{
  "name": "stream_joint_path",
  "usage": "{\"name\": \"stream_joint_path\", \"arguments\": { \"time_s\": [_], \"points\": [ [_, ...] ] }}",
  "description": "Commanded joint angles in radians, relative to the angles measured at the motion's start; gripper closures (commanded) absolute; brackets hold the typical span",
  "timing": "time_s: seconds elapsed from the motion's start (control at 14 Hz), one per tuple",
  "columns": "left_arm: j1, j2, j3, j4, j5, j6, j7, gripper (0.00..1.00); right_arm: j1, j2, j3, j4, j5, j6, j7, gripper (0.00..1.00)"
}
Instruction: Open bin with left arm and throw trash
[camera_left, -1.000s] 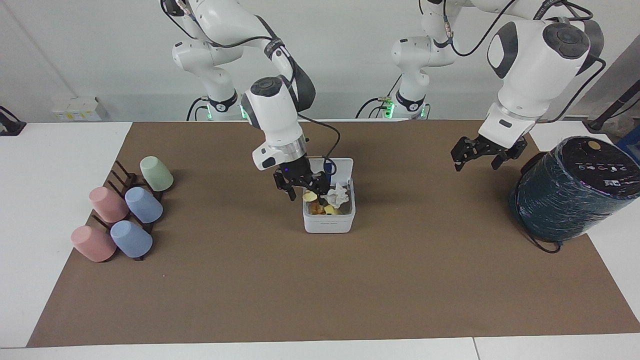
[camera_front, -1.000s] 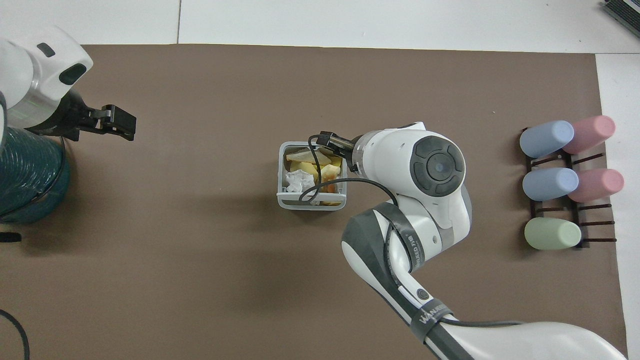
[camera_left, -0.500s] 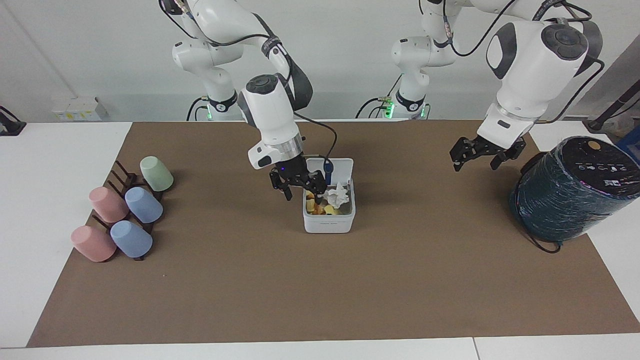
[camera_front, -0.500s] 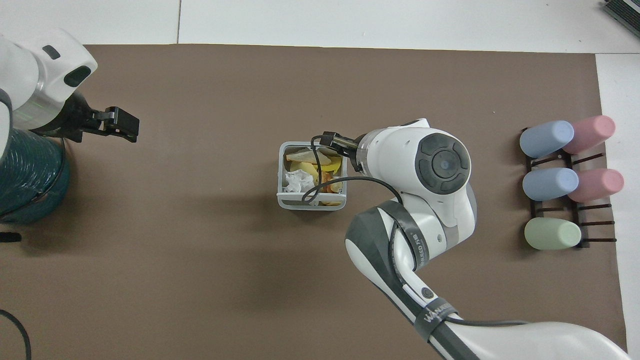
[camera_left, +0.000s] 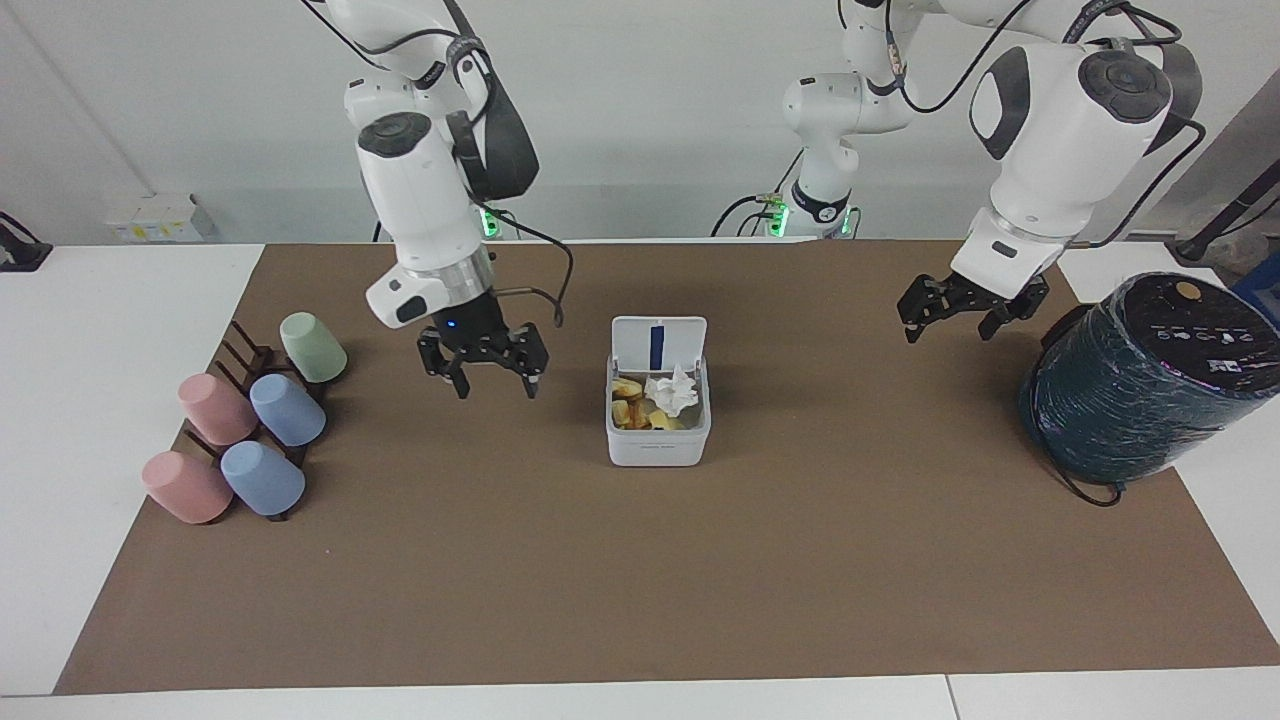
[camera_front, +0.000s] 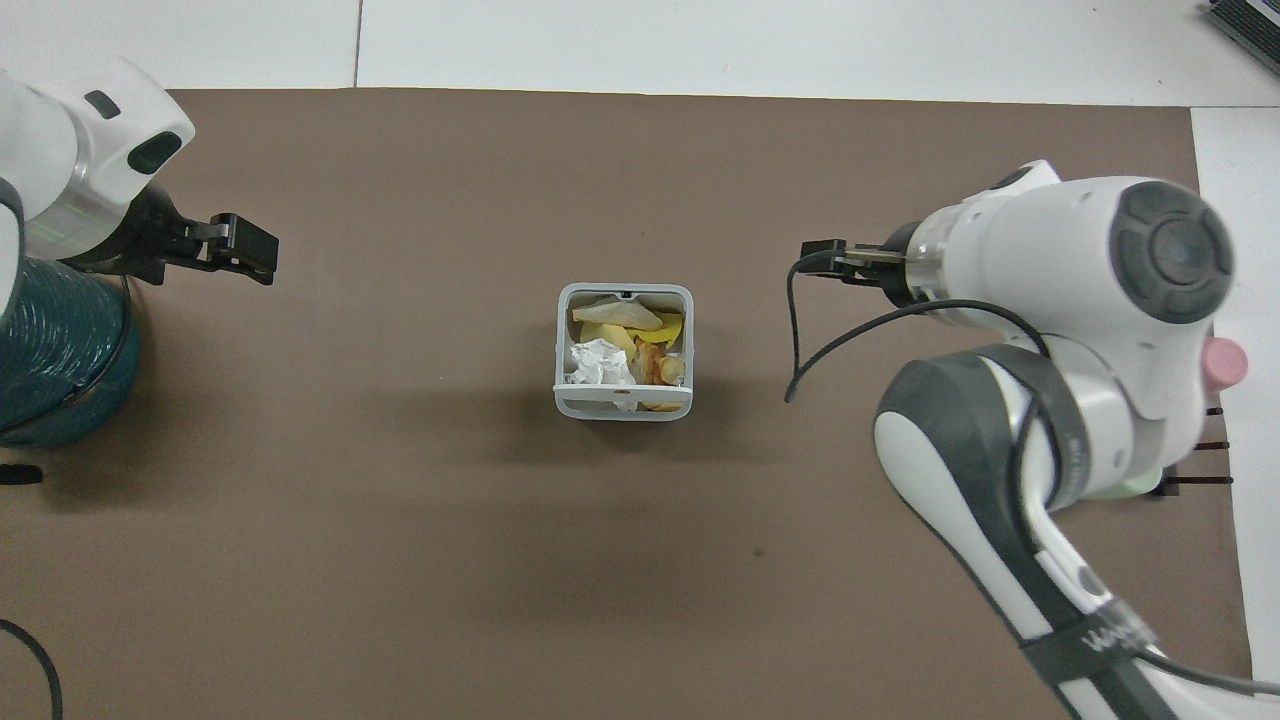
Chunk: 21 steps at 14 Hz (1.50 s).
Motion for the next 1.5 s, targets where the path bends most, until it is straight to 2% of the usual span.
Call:
{"name": "stream_joint_path", "arguments": {
  "time_s": [0.0,0.14,0.5,0.71,1.07,1.43],
  "points": [
    [-0.01,-0.032,0.007,-0.041,0.009,0.026,0.011,0.0,-0.059,-0.077,0.007,-0.014,0.001,-0.102,-0.037,0.0],
    [-0.01,-0.032,0.007,-0.041,0.009,0.026,0.011,0.0,-0.082,-0.109,0.006,0.002,0.001,-0.182,-0.037,0.0],
    [-0.01,-0.032,0.007,-0.043,0.008,0.025,0.011,0.0,-0.102,-0.099,0.007,0.115,-0.002,-0.355,-0.049,0.0],
    [-0.01,-0.035,0.006,-0.049,0.009,0.026,0.013,0.0,-0.095,-0.103,0.007,0.124,-0.048,-0.421,-0.145,0.0],
    [-0.01,-0.036,0.006,-0.053,0.009,0.032,0.013,0.0,-0.098,-0.111,0.007,0.111,-0.093,-0.461,-0.206,0.0],
    [-0.01,-0.036,0.006,-0.055,0.009,0.037,0.013,0.0,-0.104,-0.112,0.007,0.109,-0.076,-0.451,-0.217,0.0]
  ]
}}
